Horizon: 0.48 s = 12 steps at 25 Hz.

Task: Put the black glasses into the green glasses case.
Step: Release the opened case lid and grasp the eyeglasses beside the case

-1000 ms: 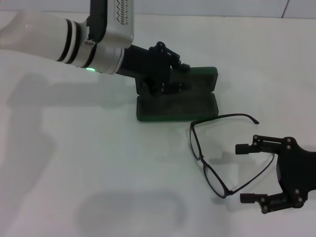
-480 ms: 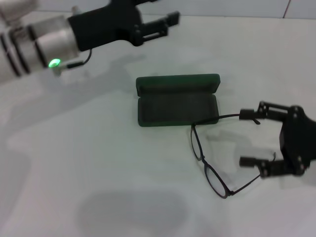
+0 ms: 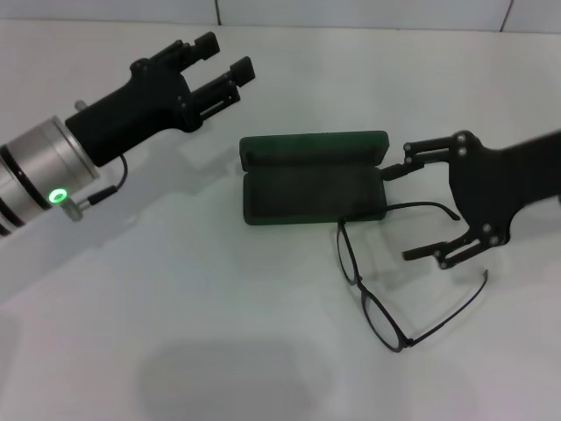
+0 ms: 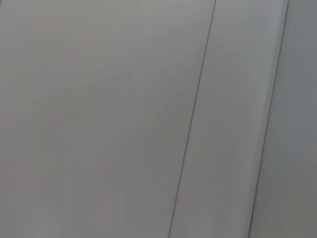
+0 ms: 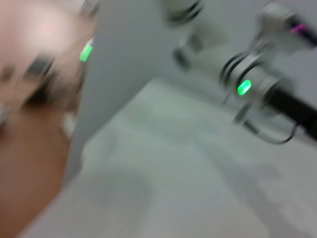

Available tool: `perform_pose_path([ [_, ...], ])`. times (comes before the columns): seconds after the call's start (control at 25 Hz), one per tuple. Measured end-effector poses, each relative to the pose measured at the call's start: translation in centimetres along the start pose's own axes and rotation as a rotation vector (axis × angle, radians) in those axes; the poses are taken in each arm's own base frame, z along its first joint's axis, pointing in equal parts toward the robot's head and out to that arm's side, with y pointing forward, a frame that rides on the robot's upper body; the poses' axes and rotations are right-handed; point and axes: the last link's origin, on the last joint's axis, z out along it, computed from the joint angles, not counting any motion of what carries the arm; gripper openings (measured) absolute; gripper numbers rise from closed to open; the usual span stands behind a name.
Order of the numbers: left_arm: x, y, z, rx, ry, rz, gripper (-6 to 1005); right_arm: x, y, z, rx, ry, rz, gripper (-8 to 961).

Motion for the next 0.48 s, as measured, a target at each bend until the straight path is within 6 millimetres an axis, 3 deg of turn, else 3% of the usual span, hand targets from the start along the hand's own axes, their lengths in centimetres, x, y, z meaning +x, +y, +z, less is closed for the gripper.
perform_pose_path([
  [0.24, -1.0, 0.8, -0.5, 0.001, 0.017, 0.005, 709, -3.3, -3.1, 0.4, -0.146, 0.227, -0.294, 854],
  [0.48, -1.1, 1.1, -0.4, 0.019, 0.049, 0.008, 708, -4.6, -3.1, 3.2, -0.281, 0.361, -0.539, 810],
])
